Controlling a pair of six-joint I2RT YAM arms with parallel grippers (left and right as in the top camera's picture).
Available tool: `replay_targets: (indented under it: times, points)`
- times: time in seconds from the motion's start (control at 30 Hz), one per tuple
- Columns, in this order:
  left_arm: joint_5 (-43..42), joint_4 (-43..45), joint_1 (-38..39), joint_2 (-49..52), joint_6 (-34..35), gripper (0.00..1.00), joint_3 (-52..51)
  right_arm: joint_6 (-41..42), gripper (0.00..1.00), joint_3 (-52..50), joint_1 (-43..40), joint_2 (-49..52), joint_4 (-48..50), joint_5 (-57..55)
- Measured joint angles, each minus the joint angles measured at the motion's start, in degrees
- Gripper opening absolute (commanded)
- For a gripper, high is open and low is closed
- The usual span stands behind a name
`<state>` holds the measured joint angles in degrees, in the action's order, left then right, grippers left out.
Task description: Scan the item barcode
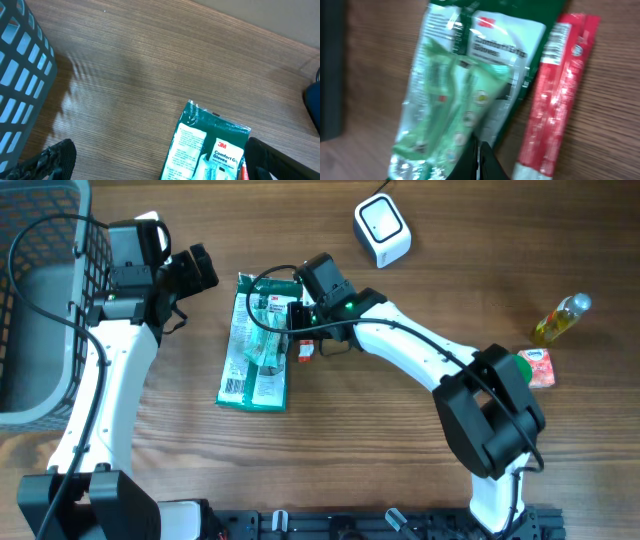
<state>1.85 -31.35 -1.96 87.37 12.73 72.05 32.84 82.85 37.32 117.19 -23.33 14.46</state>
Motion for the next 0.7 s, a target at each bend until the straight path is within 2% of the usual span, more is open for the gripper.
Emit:
replay_targets:
  times: [0.2, 0.53, 0.7]
  points:
    - [0.0, 0.0, 0.0, 0.0, 0.0, 1.00, 0.0, 0.1, 0.04, 0.0, 0.0, 2.8, -1.5, -1.7]
    - [0.0, 0.0, 0.0, 0.0, 0.0, 1.00, 0.0, 0.1, 0.04, 0.3, 0.0, 4.2, -10.7, -8.6]
    - [0.0, 0.0, 0.0, 0.0, 0.0, 1.00, 0.0, -2.2, 0.04, 1.8, -0.7, 4.0, -18.8, -11.5]
